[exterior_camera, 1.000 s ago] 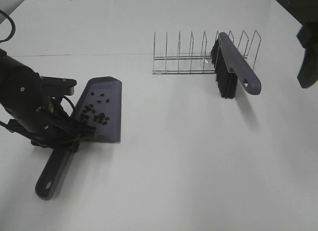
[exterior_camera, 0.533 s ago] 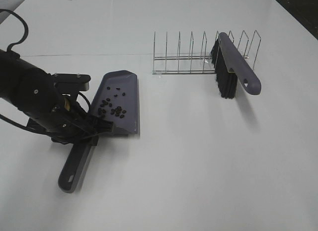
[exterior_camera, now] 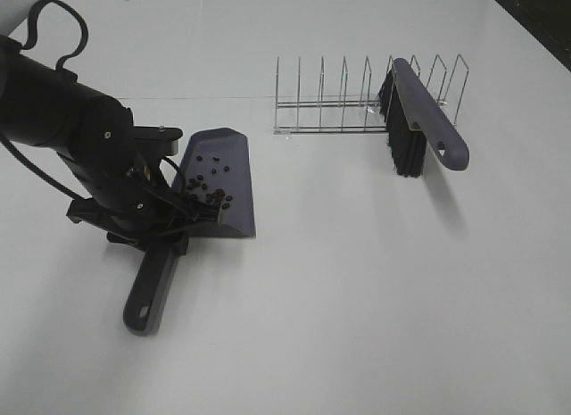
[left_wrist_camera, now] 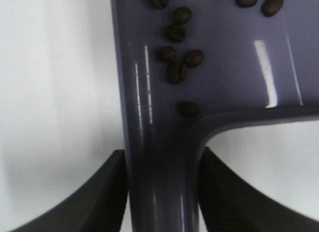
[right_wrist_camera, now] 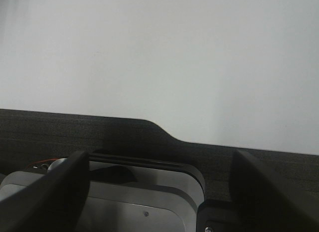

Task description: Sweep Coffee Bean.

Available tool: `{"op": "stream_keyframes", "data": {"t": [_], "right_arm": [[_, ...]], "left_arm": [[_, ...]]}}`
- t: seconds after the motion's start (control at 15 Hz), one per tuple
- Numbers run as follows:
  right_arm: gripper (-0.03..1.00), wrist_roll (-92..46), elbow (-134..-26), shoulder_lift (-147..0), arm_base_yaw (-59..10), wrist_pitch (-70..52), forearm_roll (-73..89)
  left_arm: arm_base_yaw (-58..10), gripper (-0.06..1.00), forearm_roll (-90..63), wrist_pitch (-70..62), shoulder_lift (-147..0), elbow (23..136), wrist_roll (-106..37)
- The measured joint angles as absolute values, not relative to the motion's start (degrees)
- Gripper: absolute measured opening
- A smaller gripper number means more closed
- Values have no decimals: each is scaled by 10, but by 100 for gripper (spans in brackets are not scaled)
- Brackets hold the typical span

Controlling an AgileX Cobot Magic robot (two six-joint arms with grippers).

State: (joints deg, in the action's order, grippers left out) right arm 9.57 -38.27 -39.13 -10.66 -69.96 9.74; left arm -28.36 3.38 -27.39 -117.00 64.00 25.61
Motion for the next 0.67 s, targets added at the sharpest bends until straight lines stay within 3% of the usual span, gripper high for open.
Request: {"op": "stream_keyframes", "data": {"t": [0.13,0.2,0.67], "right_arm": [[68,96,-383,-391,-107,-700,97],[68,96,-383,-391,-107,-700,97],[68,80,-376,-357,-107,-700,96]], "left_arm": [[-284,65,33,-287,-1165,642,256],[-284,71,33,-299,-1160,642,252],[-284,76,119,-481,-994,644,226]]}}
